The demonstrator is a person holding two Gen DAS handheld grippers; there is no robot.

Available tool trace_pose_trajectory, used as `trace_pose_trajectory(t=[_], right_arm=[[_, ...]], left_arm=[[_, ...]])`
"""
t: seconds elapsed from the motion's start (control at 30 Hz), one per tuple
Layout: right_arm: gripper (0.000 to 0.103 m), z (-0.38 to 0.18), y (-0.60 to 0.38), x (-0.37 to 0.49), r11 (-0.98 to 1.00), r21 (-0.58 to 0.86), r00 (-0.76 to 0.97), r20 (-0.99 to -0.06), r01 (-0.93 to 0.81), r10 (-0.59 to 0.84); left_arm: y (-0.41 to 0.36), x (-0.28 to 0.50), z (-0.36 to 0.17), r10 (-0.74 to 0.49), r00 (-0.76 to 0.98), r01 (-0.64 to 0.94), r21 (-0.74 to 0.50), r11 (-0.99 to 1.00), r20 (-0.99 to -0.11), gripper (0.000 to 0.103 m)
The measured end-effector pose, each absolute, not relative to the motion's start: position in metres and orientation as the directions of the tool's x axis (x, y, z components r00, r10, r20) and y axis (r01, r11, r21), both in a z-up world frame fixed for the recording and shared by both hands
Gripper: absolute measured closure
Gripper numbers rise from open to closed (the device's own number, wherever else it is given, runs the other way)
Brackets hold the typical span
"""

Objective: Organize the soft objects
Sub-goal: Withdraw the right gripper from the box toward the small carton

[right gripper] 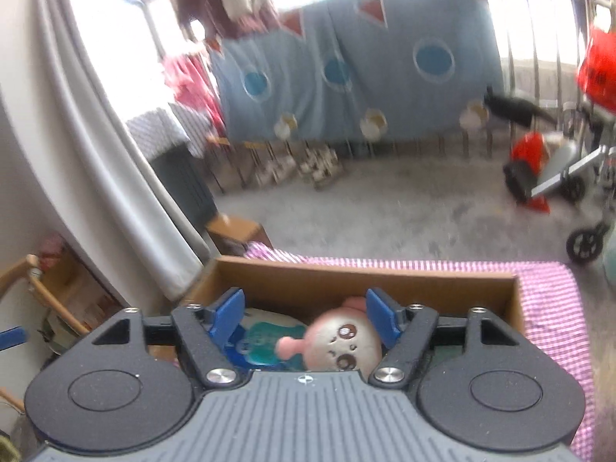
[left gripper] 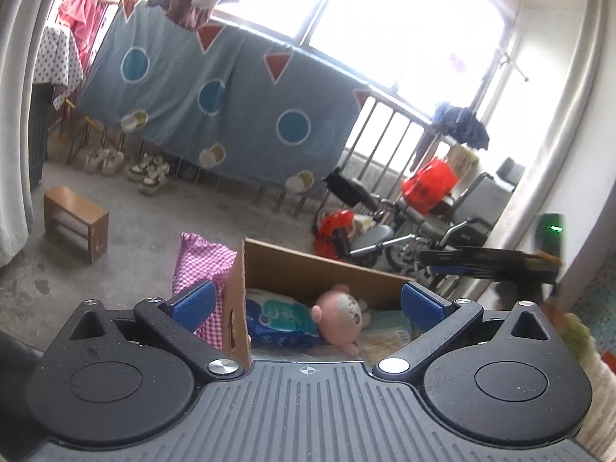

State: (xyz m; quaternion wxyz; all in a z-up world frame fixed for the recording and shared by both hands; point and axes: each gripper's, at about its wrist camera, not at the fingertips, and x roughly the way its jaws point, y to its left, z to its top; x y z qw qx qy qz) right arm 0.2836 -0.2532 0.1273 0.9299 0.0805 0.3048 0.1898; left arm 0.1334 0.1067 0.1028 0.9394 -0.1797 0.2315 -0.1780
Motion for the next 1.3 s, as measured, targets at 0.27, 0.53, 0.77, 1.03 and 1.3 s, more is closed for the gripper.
trace_pose_trajectory(t=[0.27, 0.53, 0.77, 1.03, 1.3], right_arm=[[0.001, 0.168, -0.275, 0.151, 0.917, 0.190, 0.829, -0.392, -0.350, 0.398], [0.000, 0.129, -0.245, 0.078, 0.962, 0.018, 0.822, -0.516, -0.271, 0.241], [0.000, 0.065, -0.224, 0.054, 0.982, 0.000, 0.767, -0.625, -0.188, 0.147], [0.000, 0.043, -0.232, 0.042, 0.989, 0.035, 0.810, -0.569, -0.146, 0.140], [0.000, 0.025, -0.246, 0.059, 0.962, 0.245, 0.809, -0.537, -0.120, 0.238]], left_arm=[[0.113, 0.099, 0.096, -0.453, 0.817, 0.292, -0.421, 0.859, -0.357, 0.000], [0.097, 0.081, 0.044, -0.498, 0.724, 0.269, -0.470, 0.841, -0.477, 0.000], [0.079, 0.069, 0.002, -0.524, 0.649, 0.240, -0.505, 0.829, -0.552, 0.000], [0.051, 0.070, -0.004, -0.587, 0.606, 0.340, -0.493, 0.801, -0.537, 0.000], [-0.020, 0.083, -0.022, -0.540, 0.570, 0.478, -0.285, 0.831, -0.619, 0.000]])
